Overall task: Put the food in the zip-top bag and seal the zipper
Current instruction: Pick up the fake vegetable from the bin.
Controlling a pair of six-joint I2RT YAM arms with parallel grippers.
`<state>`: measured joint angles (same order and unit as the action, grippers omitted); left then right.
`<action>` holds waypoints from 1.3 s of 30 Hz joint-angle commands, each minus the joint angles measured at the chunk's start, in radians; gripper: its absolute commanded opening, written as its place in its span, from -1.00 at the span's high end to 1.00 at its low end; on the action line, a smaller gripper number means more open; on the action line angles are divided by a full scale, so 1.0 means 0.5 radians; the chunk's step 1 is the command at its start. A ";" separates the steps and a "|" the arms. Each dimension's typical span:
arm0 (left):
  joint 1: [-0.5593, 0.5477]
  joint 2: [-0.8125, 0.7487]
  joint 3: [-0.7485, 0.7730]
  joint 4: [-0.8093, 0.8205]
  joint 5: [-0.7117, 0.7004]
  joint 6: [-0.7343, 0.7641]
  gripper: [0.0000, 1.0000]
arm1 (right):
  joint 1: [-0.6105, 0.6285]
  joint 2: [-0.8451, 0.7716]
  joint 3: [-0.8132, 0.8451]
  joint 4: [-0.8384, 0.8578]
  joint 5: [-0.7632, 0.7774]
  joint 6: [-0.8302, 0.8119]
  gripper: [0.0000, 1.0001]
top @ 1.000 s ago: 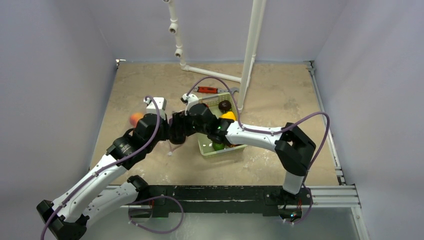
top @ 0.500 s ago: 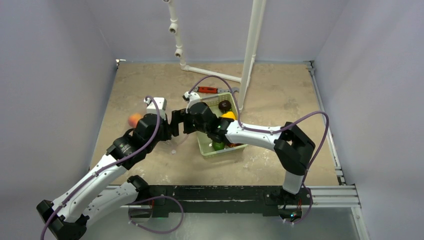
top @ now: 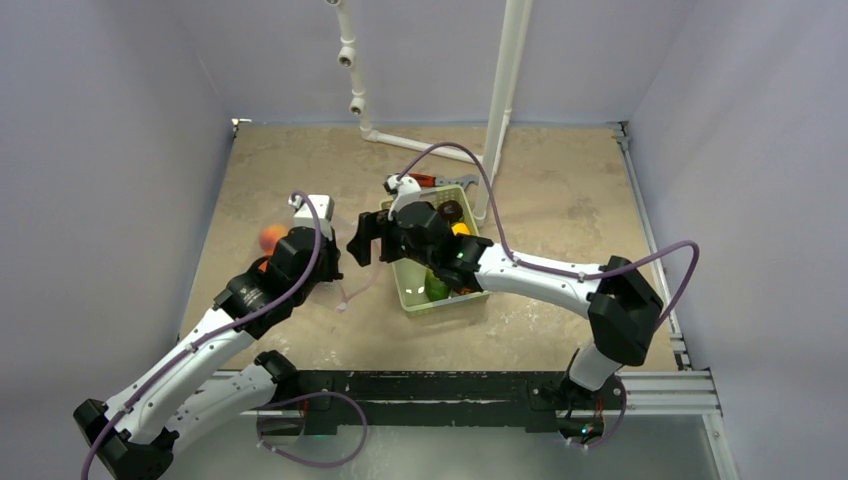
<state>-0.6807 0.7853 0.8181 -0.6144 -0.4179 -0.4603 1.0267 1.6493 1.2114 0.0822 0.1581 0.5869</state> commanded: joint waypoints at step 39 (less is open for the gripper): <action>0.004 -0.009 -0.016 0.080 0.035 0.000 1.00 | -0.288 -0.032 -0.192 -0.665 0.960 -0.423 -0.89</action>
<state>-0.6807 0.7879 0.8181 -0.6147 -0.4072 -0.4603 0.8940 1.6085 1.1126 -0.2485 0.5747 0.4294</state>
